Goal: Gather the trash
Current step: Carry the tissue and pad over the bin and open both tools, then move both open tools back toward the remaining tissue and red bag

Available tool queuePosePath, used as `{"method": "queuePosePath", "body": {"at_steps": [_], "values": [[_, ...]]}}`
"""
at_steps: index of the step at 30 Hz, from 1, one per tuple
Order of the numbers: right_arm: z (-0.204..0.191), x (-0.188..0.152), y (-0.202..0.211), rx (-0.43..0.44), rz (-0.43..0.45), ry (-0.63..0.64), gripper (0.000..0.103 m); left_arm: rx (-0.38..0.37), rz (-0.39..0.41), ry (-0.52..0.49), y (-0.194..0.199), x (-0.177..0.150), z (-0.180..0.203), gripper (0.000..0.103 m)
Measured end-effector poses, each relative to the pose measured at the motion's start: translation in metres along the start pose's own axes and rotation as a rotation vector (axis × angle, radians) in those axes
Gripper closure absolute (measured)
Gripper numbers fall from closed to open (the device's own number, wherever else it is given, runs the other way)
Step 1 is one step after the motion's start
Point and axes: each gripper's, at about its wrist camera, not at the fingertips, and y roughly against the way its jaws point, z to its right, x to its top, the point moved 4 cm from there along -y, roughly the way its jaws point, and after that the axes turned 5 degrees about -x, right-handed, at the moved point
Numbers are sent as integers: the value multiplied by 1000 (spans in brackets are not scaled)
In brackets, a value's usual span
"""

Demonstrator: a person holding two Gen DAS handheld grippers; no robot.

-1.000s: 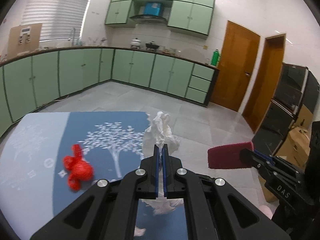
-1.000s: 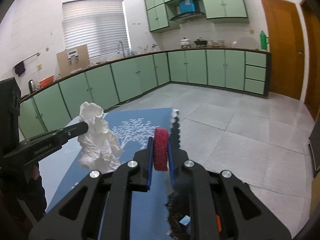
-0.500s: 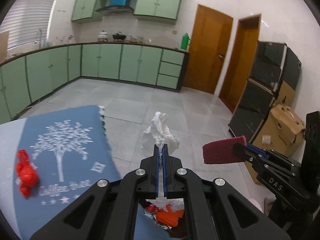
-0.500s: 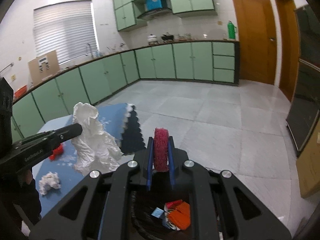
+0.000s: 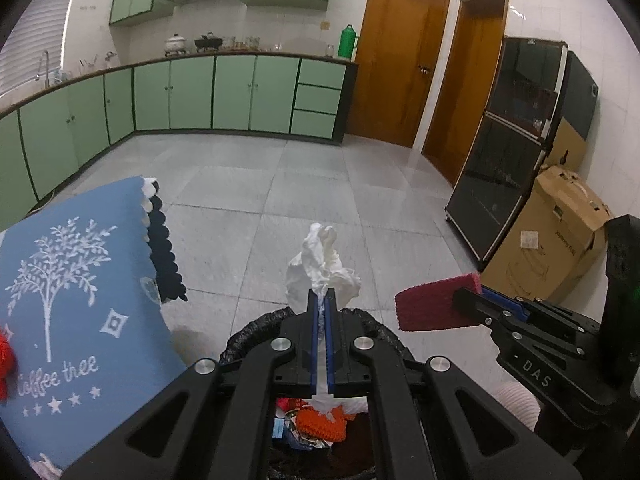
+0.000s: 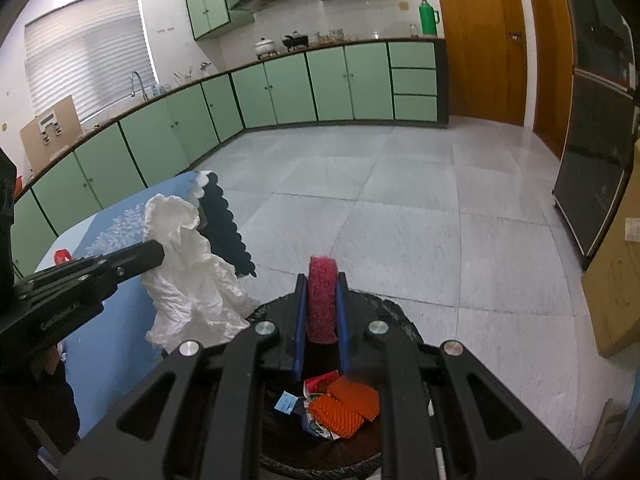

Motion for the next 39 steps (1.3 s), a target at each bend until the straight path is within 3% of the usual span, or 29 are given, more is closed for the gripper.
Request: {"method": "queuePosePath", "body": {"at_steps": [6, 8, 11, 13, 14, 16, 19, 25, 32, 39], "values": [[0, 1, -14, -16, -27, -7, 83, 2, -42, 10, -14, -3, -5, 94], [-1, 2, -14, -28, -26, -6, 70, 0, -49, 20, -15, -4, -7, 78], [-5, 7, -13, -32, -18, -8, 63, 10, -41, 25, -12, -5, -11, 71], [-5, 8, -9, -41, -10, -10, 42, 20, -31, 33, -8, -5, -14, 63], [-6, 10, -6, -47, -2, -14, 37, 27, -24, 36, -4, -5, -16, 55], [-7, 13, 0, -55, 11, -21, 14, 42, -4, 36, 3, -3, -19, 47], [-12, 19, 13, -51, 28, -34, 12, 75, 29, 31, 20, 1, -27, 35], [-35, 35, 34, 3, 51, -21, 9, 139, 95, 25, 58, 9, -46, 22], [-77, 43, 50, 77, 80, 39, 8, 241, 160, 40, 115, 4, -80, 18], [-134, 36, 51, 153, 83, 86, 7, 356, 182, 101, 163, -21, -122, 18]]}}
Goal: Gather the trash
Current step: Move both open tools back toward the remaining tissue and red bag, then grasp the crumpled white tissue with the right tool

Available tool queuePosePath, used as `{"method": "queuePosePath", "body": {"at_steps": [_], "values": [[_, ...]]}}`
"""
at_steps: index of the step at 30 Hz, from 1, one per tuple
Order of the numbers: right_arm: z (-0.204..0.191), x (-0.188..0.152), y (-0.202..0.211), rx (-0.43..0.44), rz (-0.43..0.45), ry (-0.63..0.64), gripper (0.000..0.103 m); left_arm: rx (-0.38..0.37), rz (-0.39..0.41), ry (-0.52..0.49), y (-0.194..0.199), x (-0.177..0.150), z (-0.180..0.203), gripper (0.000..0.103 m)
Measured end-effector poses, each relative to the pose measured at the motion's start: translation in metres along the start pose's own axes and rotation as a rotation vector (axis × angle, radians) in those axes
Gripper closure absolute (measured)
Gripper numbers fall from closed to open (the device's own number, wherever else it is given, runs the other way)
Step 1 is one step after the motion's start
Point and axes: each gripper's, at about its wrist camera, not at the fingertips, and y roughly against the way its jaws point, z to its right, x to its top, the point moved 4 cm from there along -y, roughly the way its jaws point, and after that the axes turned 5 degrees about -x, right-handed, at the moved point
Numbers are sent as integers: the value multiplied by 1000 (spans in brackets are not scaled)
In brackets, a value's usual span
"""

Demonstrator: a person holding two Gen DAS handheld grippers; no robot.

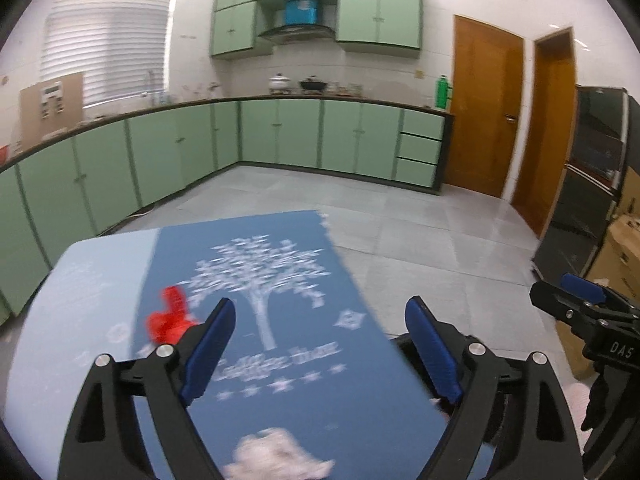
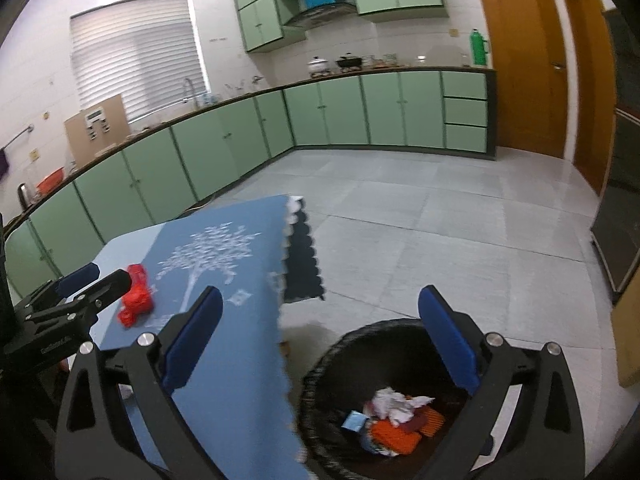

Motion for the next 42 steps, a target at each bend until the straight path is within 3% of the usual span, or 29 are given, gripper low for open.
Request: {"method": "queuePosePath", "body": {"at_steps": [15, 26, 30, 33, 39, 42], "values": [[-122, -28, -18, 173, -25, 127, 7, 213, -27, 104, 44, -49, -114, 18], [-177, -65, -33, 219, -95, 188, 8, 278, -57, 137, 63, -81, -156, 18], [-185, -78, -37, 230, -131, 201, 24, 290, -60, 153, 67, -86, -163, 18], [-190, -86, -41, 237, -157, 208, 24, 292, -59, 161, 70, -88, -166, 18], [-197, -98, -44, 245, -190, 235, 35, 289, -59, 173, 71, -89, -165, 18], [-197, -102, -47, 254, -212, 244, 48, 286, -64, 175, 71, -90, -164, 18]]}}
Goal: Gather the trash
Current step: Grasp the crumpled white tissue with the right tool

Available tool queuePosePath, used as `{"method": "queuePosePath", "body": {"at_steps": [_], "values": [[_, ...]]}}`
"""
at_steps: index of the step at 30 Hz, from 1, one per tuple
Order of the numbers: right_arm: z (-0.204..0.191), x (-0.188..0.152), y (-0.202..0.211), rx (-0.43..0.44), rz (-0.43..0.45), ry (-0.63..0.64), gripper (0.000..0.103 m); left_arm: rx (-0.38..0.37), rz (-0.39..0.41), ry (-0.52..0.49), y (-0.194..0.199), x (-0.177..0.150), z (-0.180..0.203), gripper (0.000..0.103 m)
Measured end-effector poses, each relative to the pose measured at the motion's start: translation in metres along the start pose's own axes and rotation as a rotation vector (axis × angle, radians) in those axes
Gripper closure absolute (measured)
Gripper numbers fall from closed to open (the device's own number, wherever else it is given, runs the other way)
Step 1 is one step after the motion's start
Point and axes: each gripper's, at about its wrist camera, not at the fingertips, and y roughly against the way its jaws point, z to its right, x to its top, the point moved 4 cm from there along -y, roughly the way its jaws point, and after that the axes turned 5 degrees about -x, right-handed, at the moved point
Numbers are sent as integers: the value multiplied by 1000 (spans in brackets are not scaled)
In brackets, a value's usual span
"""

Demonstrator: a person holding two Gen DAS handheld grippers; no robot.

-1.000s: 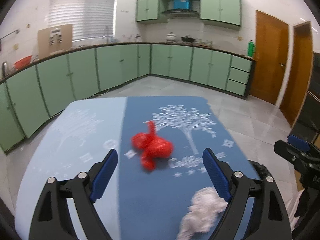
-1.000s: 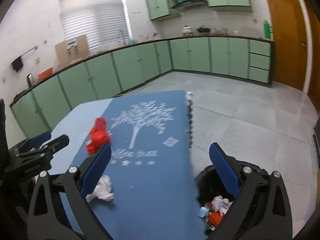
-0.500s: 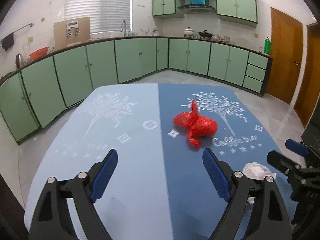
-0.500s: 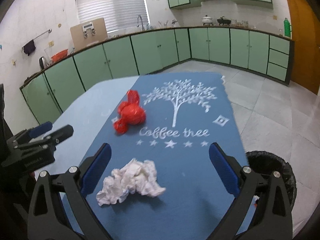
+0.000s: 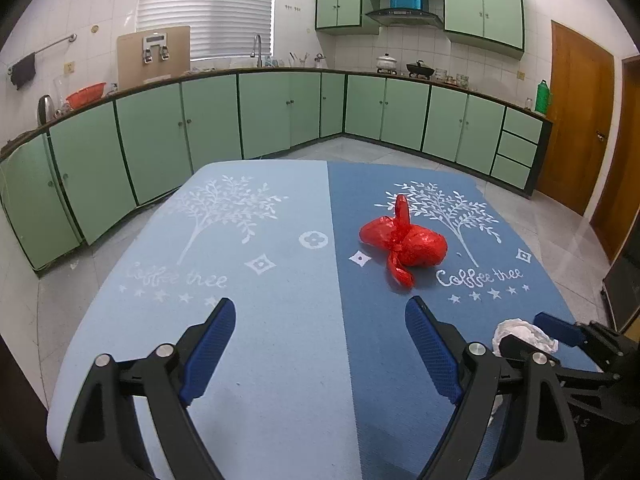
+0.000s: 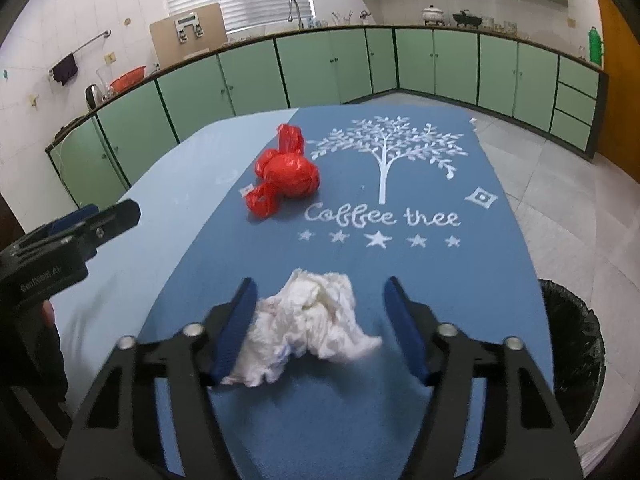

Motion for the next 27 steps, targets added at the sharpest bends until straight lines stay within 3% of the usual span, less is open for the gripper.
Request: {"method": "queuePosePath", "body": {"at_steps": [4, 10, 16, 27], "values": [[-2, -3, -2, 34, -15, 4, 69, -2, -9, 8, -1, -1, 2, 18], [-3, -2, 2, 86, -9, 4, 85, -10, -12, 3, -5, 0, 7, 18], [4, 7, 11, 94, 19, -5, 87, -28, -21, -5, -10, 0, 17, 18], [45, 45, 12, 26, 62, -25, 88, -62, -14, -15, -35, 24, 42, 18]]}}
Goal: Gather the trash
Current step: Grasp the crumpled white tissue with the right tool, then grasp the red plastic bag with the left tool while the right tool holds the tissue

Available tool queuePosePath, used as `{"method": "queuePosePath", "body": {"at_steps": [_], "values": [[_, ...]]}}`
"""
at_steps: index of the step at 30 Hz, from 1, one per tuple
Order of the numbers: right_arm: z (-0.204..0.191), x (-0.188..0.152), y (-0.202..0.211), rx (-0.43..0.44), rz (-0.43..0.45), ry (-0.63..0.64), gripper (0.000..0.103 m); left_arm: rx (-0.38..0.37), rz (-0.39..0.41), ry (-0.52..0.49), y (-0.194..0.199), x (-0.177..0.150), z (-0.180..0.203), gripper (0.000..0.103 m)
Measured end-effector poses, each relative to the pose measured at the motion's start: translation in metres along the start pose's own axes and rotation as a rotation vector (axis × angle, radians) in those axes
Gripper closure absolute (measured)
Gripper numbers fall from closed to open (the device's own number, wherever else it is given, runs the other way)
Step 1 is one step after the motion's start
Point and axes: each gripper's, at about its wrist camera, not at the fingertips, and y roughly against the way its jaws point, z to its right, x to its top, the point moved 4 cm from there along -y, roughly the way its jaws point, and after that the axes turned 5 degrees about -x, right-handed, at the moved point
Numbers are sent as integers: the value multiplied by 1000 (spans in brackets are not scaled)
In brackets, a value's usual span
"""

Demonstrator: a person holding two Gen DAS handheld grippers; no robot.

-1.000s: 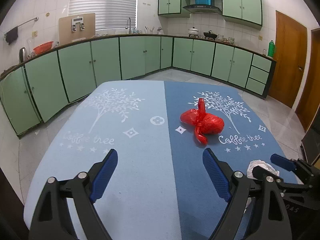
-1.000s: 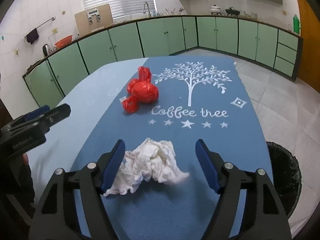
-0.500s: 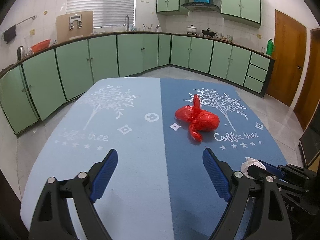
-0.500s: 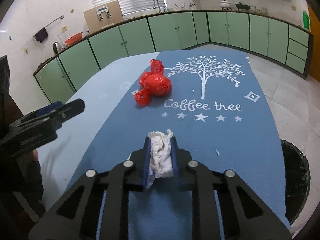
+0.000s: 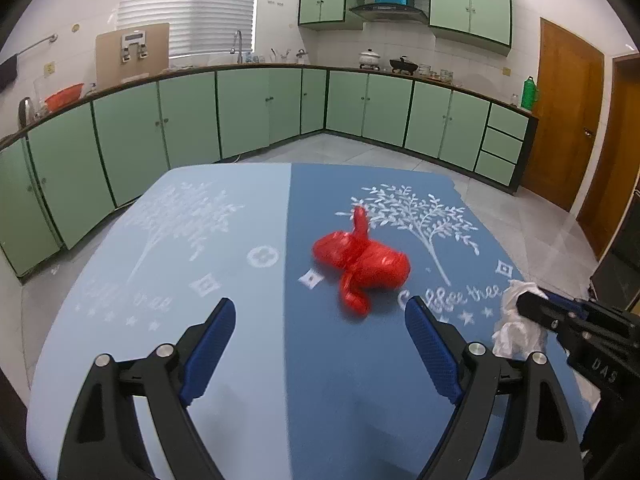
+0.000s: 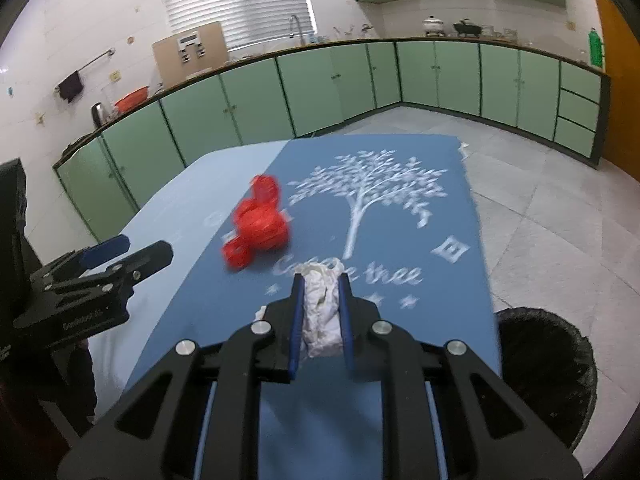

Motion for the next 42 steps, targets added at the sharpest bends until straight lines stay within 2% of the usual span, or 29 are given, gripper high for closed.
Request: {"method": "queuePosePath", "body": {"at_steps": [11, 20, 21, 22, 23, 25, 31, 42], "values": [[47, 34, -18, -67, 20, -16, 88, -6, -41, 21, -57, 24, 21, 18], [72, 36, -35, -76, -6, -64, 88, 2, -126, 23, -102, 21, 30, 25], [73, 35, -36, -77, -10, -65, 88, -1, -133, 21, -104, 21, 32, 27], [74, 34, -38, -77, -14, -65, 88, -5, -139, 19, -106, 21, 33, 35], [75, 33, -38, -76, -17, -65, 88, -14, -154, 20, -110, 20, 35, 47], [75, 32, -40, -77, -22, -62, 88, -19, -173, 26, -114, 18, 36, 52], [75, 29, -39, -74, -26, -59, 88, -26, -153, 58, -109, 20, 33, 59], [78, 38, -8, -81, 25, -57, 88, -79, -96, 27, -66, 33, 48, 59]]}}
